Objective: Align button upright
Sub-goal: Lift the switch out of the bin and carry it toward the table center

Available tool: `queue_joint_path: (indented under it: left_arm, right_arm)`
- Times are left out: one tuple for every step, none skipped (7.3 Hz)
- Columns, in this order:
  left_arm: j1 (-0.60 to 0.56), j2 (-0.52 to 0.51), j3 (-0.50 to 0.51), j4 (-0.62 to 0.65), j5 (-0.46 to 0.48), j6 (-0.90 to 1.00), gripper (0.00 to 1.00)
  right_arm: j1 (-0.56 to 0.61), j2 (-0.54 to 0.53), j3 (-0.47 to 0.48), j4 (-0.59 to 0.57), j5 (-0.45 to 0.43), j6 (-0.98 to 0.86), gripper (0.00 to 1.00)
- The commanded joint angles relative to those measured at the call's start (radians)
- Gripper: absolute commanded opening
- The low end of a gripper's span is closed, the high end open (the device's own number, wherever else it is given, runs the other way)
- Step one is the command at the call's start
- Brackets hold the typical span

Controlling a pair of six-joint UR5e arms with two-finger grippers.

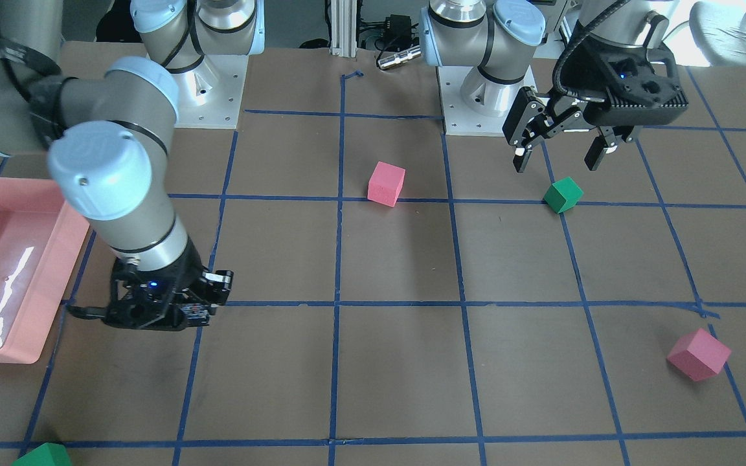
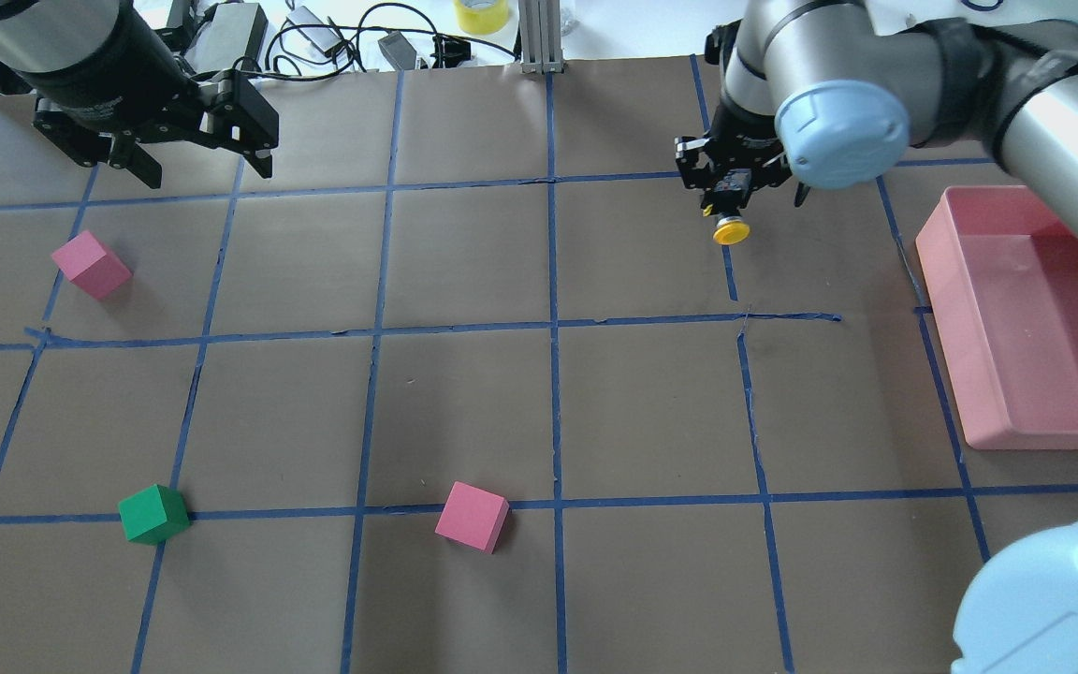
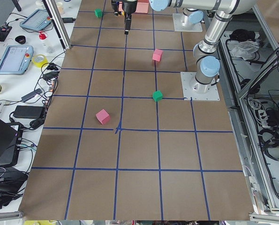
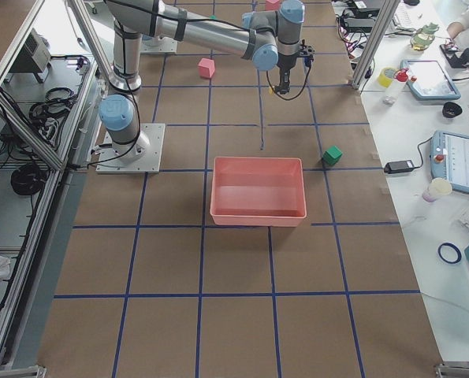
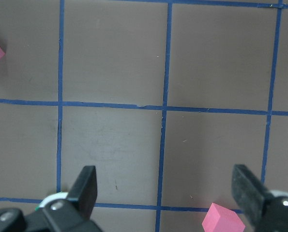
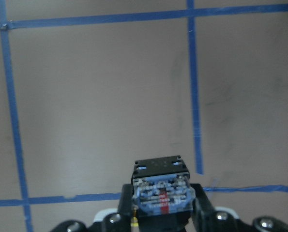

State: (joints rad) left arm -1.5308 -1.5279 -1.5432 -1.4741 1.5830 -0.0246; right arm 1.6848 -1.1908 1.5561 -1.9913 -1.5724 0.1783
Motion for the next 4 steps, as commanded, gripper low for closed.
queue_joint_path:
  left_arm:
    - [0.001, 0.000, 0.000, 0.000, -0.001, 0.000, 1.00]
    - [0.001, 0.000, 0.000, 0.000, -0.001, 0.000, 1.00]
    - [0.001, 0.000, 0.000, 0.000, -0.001, 0.000, 1.00]
    - [0.001, 0.000, 0.000, 0.000, -0.001, 0.000, 1.00]
  right_arm:
    - [0.165, 0.069, 0.010, -0.084, 0.038, 0.145, 0.00]
    - [0.199, 0.106, 0.010, -0.102, 0.066, 0.147, 0.00]
    - [0.235, 0.135, 0.010, -0.131, 0.065, 0.150, 0.00]
    - [0.274, 0.149, 0.015, -0.133, 0.057, 0.171, 0.00]
